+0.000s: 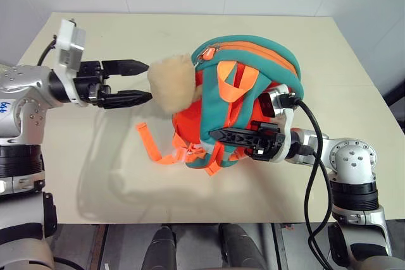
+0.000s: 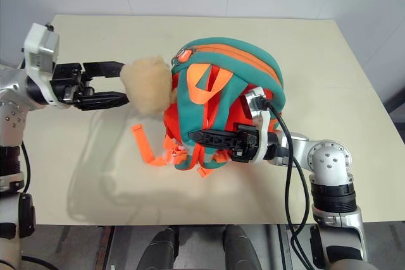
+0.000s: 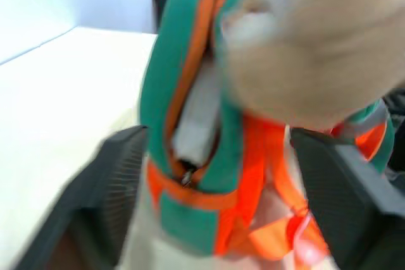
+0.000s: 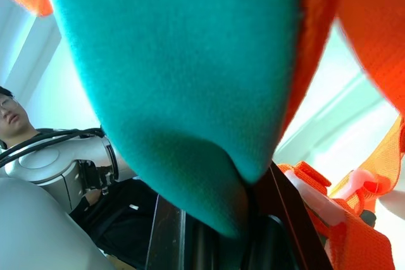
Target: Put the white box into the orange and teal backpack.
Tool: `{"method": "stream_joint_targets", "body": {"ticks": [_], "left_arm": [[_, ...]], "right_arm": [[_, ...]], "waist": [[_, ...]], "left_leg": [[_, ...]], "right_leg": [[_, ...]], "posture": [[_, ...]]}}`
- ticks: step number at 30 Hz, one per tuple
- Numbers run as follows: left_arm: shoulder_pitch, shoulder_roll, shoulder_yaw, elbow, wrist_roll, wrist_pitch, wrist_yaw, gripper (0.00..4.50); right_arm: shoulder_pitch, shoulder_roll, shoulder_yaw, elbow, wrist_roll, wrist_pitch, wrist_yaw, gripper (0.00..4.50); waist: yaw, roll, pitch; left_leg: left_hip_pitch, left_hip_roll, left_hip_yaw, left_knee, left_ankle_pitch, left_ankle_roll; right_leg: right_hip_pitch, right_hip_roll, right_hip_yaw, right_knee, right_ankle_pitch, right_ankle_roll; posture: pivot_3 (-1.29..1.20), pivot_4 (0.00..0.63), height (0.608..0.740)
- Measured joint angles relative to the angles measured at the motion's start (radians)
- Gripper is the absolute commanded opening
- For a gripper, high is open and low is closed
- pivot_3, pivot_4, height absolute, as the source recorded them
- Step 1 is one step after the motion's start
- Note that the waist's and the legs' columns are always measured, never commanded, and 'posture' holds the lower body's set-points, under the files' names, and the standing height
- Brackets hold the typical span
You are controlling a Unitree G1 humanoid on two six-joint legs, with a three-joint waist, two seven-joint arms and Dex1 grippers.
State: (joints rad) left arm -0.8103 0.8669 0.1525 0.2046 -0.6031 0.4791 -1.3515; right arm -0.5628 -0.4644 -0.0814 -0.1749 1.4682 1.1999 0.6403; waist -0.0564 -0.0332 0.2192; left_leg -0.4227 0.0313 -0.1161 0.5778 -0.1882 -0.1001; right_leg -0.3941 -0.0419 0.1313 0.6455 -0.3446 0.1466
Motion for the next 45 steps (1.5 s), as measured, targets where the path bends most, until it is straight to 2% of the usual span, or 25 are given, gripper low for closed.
{"method": "stream_joint_targets", "body": {"ticks": [4,9,18,28,35,39,42,45], "left_arm": [[-0.022,0.012,0.0,0.038,0.012,-0.025,-0.041,1.41],[-0.034,-0.009,-0.022,0.071,0.046,-0.071,-0.061,0.03],[-0.085,-0.212,-0.131,0.182,0.169,-0.231,0.0,0.03],[-0.096,-0.317,-0.176,0.262,0.23,-0.312,0.005,0.03],[-0.087,-0.317,-0.161,0.271,0.243,-0.329,0.005,0.03],[-0.036,-0.242,-0.104,0.191,0.172,-0.224,-0.005,0.03],[-0.017,-0.176,-0.041,0.122,0.141,-0.148,0.029,0.61],[-0.004,-0.119,0.022,0.029,0.088,-0.048,0.068,1.52]], "right_arm": [[0.0,0.001,0.0,0.0,0.0,0.0,0.0,0.01],[0.001,0.002,0.0,0.0,-0.001,0.0,0.0,0.01],[0.003,0.009,-0.002,-0.003,-0.003,-0.002,-0.004,0.01],[0.024,0.015,-0.003,-0.02,-0.002,-0.02,-0.022,0.01],[0.024,0.021,-0.003,-0.02,-0.002,-0.024,-0.025,0.01],[0.026,0.022,-0.004,-0.023,-0.002,-0.024,-0.03,0.01],[0.03,0.022,-0.005,-0.024,-0.002,-0.024,-0.031,0.01],[0.03,0.022,-0.005,-0.024,-0.002,-0.024,-0.031,0.01]], "waist": [[0.0,0.0,0.0],[0.0,0.0,0.0],[0.001,0.0,0.0],[0.002,0.0,0.0],[0.003,0.0,0.0],[-0.009,0.0,0.0],[-0.006,0.0,0.0],[-0.003,0.0,0.0]], "left_leg": [[0.0,0.0,0.0,0.0,0.0,0.0],[0.0,0.0,0.0,0.001,0.0,0.0],[0.0,0.0,0.0,0.002,0.0,0.0],[0.0,0.0,0.0,0.004,0.0,0.0],[0.0,0.0,-0.001,0.004,0.0,0.0],[0.0,0.0,-0.001,0.003,0.0,0.0],[0.0,0.0,-0.001,0.003,0.0,0.0],[0.0,0.0,-0.001,0.003,0.0,0.0]], "right_leg": [[0.0,0.0,0.0,0.0,0.0,0.0],[0.0,0.0,0.0,0.001,0.0,0.0],[0.0,0.0,0.0,0.002,0.0,0.0],[0.0,0.0,0.0,0.004,0.0,0.001],[0.001,0.0,0.0,0.004,0.0,0.001],[-0.001,0.0,0.0,0.006,0.0,0.0],[-0.002,0.0,0.0,0.007,-0.001,-0.001],[-0.001,0.0,0.0,0.007,-0.001,-0.001]], "posture": [[0.0,0.15,0.74],[0.0,0.15,0.74],[0.0,0.15,0.74],[0.0,0.15,0.74],[0.0,0.15,0.74],[0.0,0.15,0.74],[0.0,0.15,0.74],[0.0,0.15,0.74]]}}
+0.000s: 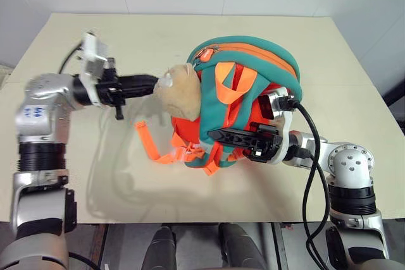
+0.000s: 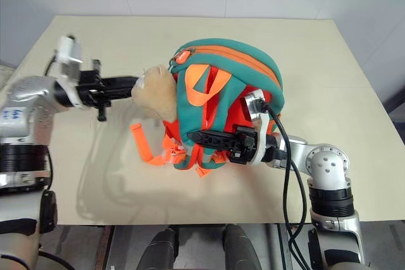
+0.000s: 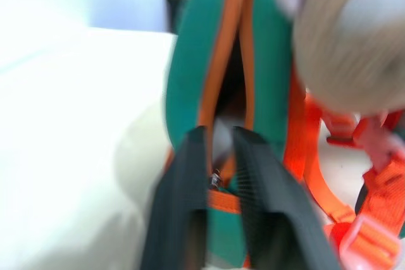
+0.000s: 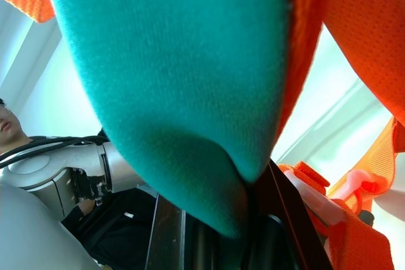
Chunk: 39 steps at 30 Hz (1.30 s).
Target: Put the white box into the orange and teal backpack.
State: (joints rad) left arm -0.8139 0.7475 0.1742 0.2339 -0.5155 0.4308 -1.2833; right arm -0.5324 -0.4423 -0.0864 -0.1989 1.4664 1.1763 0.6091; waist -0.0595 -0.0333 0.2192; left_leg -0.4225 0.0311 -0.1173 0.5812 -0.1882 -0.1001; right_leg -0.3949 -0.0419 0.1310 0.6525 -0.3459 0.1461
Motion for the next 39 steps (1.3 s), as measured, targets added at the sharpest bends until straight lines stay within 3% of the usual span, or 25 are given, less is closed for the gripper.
{"method": "stream_joint_targets", "body": {"ticks": [4,10,16,20,25,33,35,39], "left_arm": [[0.042,0.056,0.056,-0.14,-0.099,0.159,0.034,2.78],[0.084,0.054,0.098,-0.319,-0.255,0.293,0.088,4.47],[0.121,0.057,0.084,-0.379,-0.315,0.344,0.094,4.47],[0.117,0.039,0.001,-0.374,-0.246,0.276,0.092,4.47],[0.096,-0.018,-0.077,-0.326,-0.185,0.222,0.094,3.25],[0.049,-0.016,-0.038,-0.28,-0.182,0.167,0.08,0.92],[0.045,0.01,-0.019,-0.264,-0.185,0.164,0.069,0.56],[0.045,0.098,0.012,-0.255,-0.196,0.196,0.045,0.46]], "right_arm": [[-0.007,0.003,0.001,0.012,-0.011,-0.001,0.01,0.01],[-0.033,0.022,0.008,0.043,-0.044,-0.001,0.042,0.01],[-0.04,0.025,0.013,0.048,-0.065,0.001,0.062,0.01],[-0.041,0.025,0.013,0.049,-0.068,0.001,0.066,0.01],[-0.041,0.027,0.012,0.048,-0.068,0.001,0.066,0.01],[-0.031,0.031,0.001,0.043,-0.067,-0.001,0.057,0.01],[-0.03,0.032,0.001,0.043,-0.067,-0.001,0.055,0.01],[-0.03,0.037,0.002,0.043,-0.068,0.0,0.055,0.01]], "waist": [[0.0,0.0,0.0],[0.001,0.0,0.0],[0.0,0.0,0.0],[0.003,0.0,0.0],[0.002,0.0,0.0],[0.001,0.0,0.0],[0.0,0.0,0.0],[-0.002,0.0,0.0]], "left_leg": [[0.0,0.0,0.0,0.0,0.0,0.0],[0.001,0.0,0.0,0.0,0.0,0.0],[0.001,0.0,0.0,0.0,0.0,0.0],[0.001,0.0,0.0,0.0,0.0,0.0],[0.0,0.0,0.0,0.0,0.0,0.0],[0.0,0.0,0.0,-0.001,0.0,0.0],[0.001,0.0,0.0,-0.001,0.0,0.0],[0.001,0.0,0.0,-0.001,0.0,0.0]], "right_leg": [[0.0,0.0,0.0,0.0,0.0,0.0],[0.0,0.0,0.0,0.0,0.0,0.0],[0.0,0.0,0.0,0.0,0.0,0.0],[0.001,0.0,0.0,-0.001,0.0,0.0],[0.0,0.0,0.0,-0.001,0.0,0.0],[0.0,0.0,0.0,-0.002,0.0,0.0],[0.0,0.0,0.0,-0.001,0.0,0.0],[0.0,0.0,0.0,-0.002,0.0,0.0]], "posture": [[0.0,0.15,0.74],[0.0,0.15,0.74],[0.0,0.15,0.74],[0.0,0.15,0.74],[0.0,0.15,0.74],[0.0,0.15,0.74],[0.0,0.15,0.74],[0.0,0.15,0.74]]}}
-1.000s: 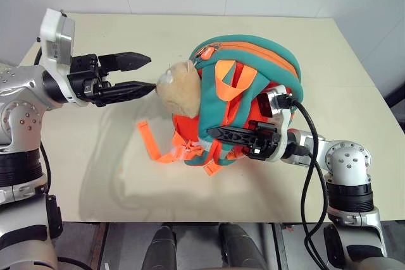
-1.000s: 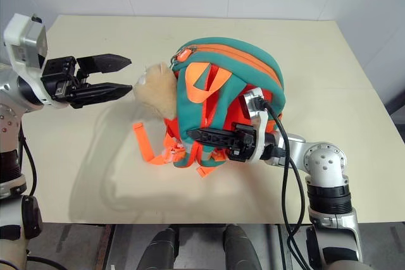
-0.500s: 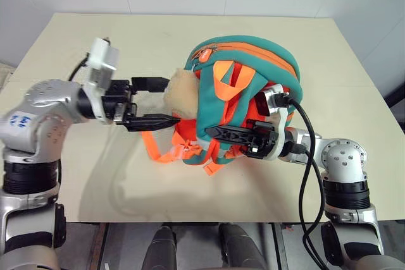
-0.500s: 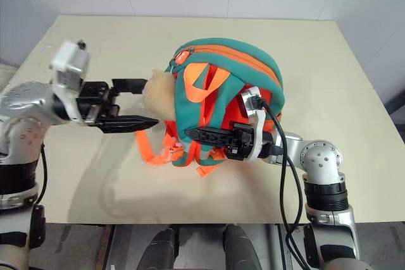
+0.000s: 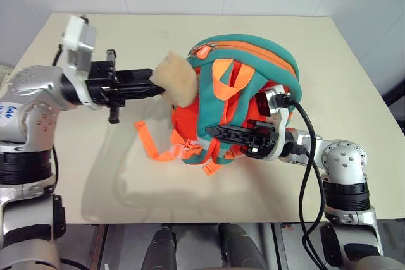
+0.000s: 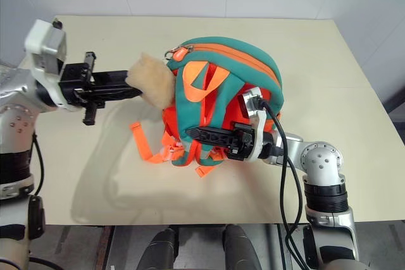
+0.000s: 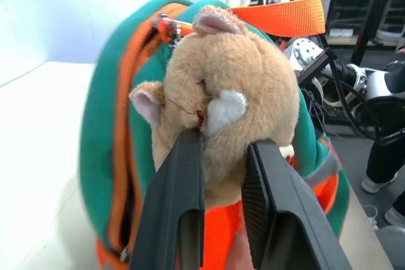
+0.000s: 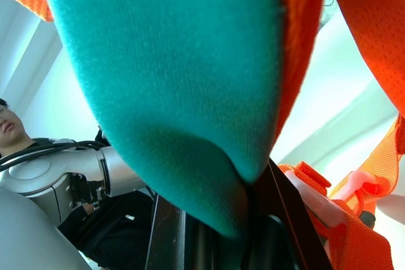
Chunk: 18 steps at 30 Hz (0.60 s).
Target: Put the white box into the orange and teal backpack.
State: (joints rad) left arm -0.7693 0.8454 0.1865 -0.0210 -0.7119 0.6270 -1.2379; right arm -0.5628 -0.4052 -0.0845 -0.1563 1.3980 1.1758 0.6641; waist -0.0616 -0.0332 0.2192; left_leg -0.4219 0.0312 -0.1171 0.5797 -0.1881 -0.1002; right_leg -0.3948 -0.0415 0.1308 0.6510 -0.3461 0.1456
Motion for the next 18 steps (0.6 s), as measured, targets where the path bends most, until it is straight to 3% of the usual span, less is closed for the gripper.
{"method": "stream_joint_targets", "body": {"ticks": [6,9,14,18], "left_arm": [[0.005,0.175,-0.02,0.177,0.096,-0.043,-0.088,0.46],[0.0,0.19,-0.098,0.331,0.208,-0.169,-0.151,0.46],[-0.074,0.013,-0.23,0.678,0.383,-0.4,-0.178,0.46],[-0.105,-0.109,-0.276,0.779,0.458,-0.499,-0.174,0.46]], "right_arm": [[0.0,0.002,0.001,0.0,-0.002,0.001,0.0,0.01],[-0.002,0.006,0.001,0.001,-0.005,0.001,0.0,0.01],[-0.007,0.018,0.002,0.004,-0.009,0.001,0.0,0.01],[-0.009,0.025,0.0,0.005,-0.011,0.001,-0.003,0.01]], "waist": [[-0.007,0.0,0.0],[-0.006,0.0,0.0],[0.006,0.0,0.0],[0.007,0.0,0.0]], "left_leg": [[0.001,0.0,0.0,-0.001,0.0,0.0],[0.001,0.0,0.0,-0.001,0.0,0.0],[0.0,0.0,0.0,0.0,0.0,0.0],[-0.001,0.0,0.0,-0.001,0.0,0.0]], "right_leg": [[0.0,0.0,0.0,0.0,-0.001,-0.001],[0.0,0.0,0.0,0.0,-0.001,-0.002],[0.0,0.0,0.0,0.0,-0.001,-0.002],[-0.001,0.0,0.0,0.0,-0.001,-0.001]], "posture": [[0.0,0.15,0.74],[0.0,0.15,0.74],[0.0,0.15,0.74],[0.0,0.15,0.74]]}}
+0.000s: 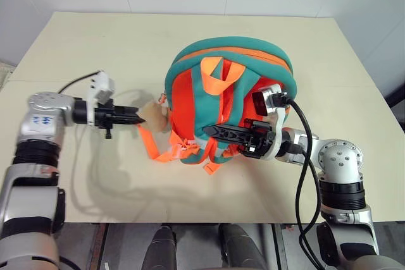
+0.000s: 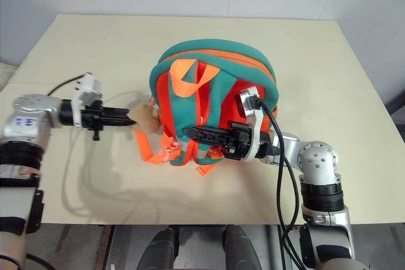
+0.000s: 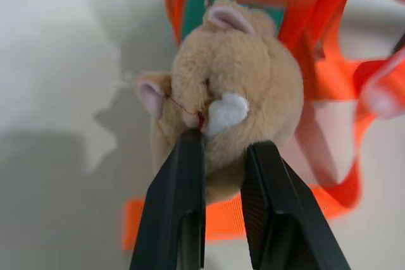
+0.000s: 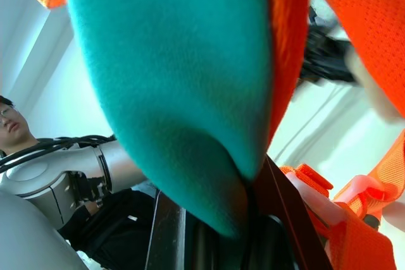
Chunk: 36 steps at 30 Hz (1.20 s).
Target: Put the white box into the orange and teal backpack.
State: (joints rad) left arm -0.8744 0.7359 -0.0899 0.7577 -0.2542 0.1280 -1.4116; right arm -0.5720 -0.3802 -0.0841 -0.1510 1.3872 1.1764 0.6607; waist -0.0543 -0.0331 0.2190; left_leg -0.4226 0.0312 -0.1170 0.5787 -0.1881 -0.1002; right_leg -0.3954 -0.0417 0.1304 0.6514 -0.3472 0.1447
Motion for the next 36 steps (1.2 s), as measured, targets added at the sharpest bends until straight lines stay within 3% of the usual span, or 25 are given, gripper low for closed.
{"method": "stream_joint_targets", "body": {"ticks": [3,7,8,9,10,15,19,21,30,36], "left_arm": [[0.018,-0.068,0.005,-0.026,0.006,-0.017,0.001,0.46],[0.116,-0.057,0.016,-0.204,-0.026,0.059,-0.028,0.46],[0.151,-0.049,0.03,-0.264,-0.042,0.083,-0.032,0.46],[0.188,-0.042,0.055,-0.324,-0.063,0.106,-0.028,0.46],[0.216,-0.032,0.074,-0.374,-0.078,0.128,-0.021,1.16],[0.303,0.026,0.185,-0.573,-0.144,0.194,0.057,2.63],[0.381,0.077,0.245,-0.67,-0.182,0.242,0.079,3.92],[0.412,0.106,0.266,-0.685,-0.199,0.263,0.08,4.47],[0.429,0.105,0.328,-0.679,-0.26,0.233,0.085,4.47],[0.47,0.098,0.368,-0.688,-0.308,0.235,0.095,4.47]], "right_arm": [[0.0,0.001,-0.011,-0.001,0.0,-0.006,-0.013,0.01],[0.022,-0.022,0.001,-0.061,-0.093,-0.073,-0.012,0.01],[0.034,-0.051,0.019,-0.096,-0.155,-0.11,0.002,0.74],[0.046,-0.088,0.045,-0.134,-0.231,-0.16,0.027,0.99],[0.054,-0.114,0.061,-0.162,-0.291,-0.2,0.049,1.39],[0.082,-0.155,0.061,-0.226,-0.389,-0.299,0.086,3.01],[0.103,-0.263,0.006,-0.266,-0.435,-0.336,0.12,4.38],[0.133,-0.339,-0.022,-0.28,-0.458,-0.352,0.156,4.5],[0.356,-0.597,-0.258,-0.268,-0.495,-0.381,0.319,4.5],[0.39,-0.615,-0.314,-0.156,-0.603,-0.52,0.398,4.5]], "waist": [[0.002,0.0,0.0],[0.001,0.0,0.0],[0.001,0.0,0.0],[0.001,0.0,0.0],[0.0,0.0,0.0],[-0.004,0.0,0.0],[0.0,0.0,0.0],[0.004,0.0,0.0],[0.019,0.0,0.0],[0.013,0.0,0.0]], "left_leg": [[0.0,0.0,0.0,0.0,0.0,0.0],[0.0,0.0,0.0,0.0,0.0,0.0],[0.0,0.0,0.0,-0.001,0.0,0.0],[0.0,0.0,0.0,-0.001,0.0,0.0],[0.0,0.0,0.0,-0.001,0.0,0.0],[0.0,0.0,0.0,0.0,0.0,0.0],[0.001,0.0,0.0,0.001,0.0,0.0],[0.001,0.0,0.0,0.001,0.0,0.0],[0.001,-0.001,0.001,0.0,0.0,0.0],[0.001,0.0,0.003,0.001,0.0,0.0]], "right_leg": [[0.0,0.0,0.0,0.001,0.0,0.0],[0.0,-0.001,0.0,0.001,-0.001,0.0],[0.0,-0.001,0.0,0.0,-0.001,0.0],[-0.001,-0.001,0.0,0.0,-0.001,0.001],[-0.001,-0.001,0.0,0.0,-0.001,0.0],[0.0,-0.001,0.0,0.001,-0.001,0.0],[0.0,-0.001,0.0,0.001,-0.001,0.0],[0.001,-0.001,0.0,0.0,-0.001,0.0],[0.003,-0.002,0.0,-0.006,0.0,0.001],[0.003,-0.002,0.001,-0.006,0.0,0.001]], "posture": [[0.0,0.15,0.74],[0.0,0.15,0.74],[0.0,0.15,0.74],[0.0,0.15,0.74],[0.0,0.15,0.74],[0.0,0.15,0.74],[0.0,0.15,0.74],[0.0,0.15,0.74],[0.0,0.15,0.74],[0.0,0.15,0.74]]}}
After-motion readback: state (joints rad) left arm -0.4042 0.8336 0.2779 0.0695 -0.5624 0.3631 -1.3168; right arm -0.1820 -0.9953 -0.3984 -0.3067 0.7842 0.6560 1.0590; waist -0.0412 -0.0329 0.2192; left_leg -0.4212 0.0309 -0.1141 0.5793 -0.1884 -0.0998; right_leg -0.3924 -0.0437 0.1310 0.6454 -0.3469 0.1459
